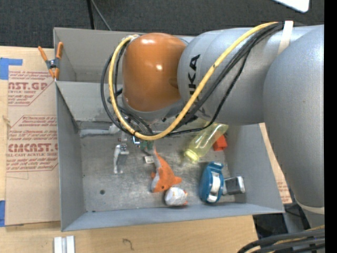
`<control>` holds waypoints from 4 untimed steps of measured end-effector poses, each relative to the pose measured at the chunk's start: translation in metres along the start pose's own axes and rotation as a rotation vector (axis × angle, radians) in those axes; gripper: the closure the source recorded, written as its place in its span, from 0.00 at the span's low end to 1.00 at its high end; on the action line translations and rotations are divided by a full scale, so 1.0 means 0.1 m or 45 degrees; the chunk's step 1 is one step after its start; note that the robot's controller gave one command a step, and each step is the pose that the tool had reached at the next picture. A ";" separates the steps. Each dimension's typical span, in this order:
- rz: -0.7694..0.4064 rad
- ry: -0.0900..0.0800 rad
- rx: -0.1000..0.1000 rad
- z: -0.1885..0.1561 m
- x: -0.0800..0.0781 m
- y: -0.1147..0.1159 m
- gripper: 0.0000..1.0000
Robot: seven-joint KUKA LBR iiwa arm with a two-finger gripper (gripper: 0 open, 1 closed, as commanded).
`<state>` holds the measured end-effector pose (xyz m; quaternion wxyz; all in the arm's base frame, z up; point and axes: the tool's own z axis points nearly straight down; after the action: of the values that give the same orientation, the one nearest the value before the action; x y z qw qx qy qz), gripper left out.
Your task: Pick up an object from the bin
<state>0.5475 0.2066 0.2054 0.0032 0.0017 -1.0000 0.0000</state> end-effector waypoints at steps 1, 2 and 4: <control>0.003 -0.010 -0.002 -0.05 -0.02 -0.01 0.00; -0.110 -0.015 -0.003 0.16 0.18 -0.29 0.00; -0.041 -0.009 0.001 0.44 -0.11 -0.78 0.00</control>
Offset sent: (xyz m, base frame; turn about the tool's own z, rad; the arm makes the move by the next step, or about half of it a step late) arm -0.0606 -0.0962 -0.0632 -0.2578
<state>0.5589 0.1283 0.1611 -0.0003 0.0180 -0.9998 0.0004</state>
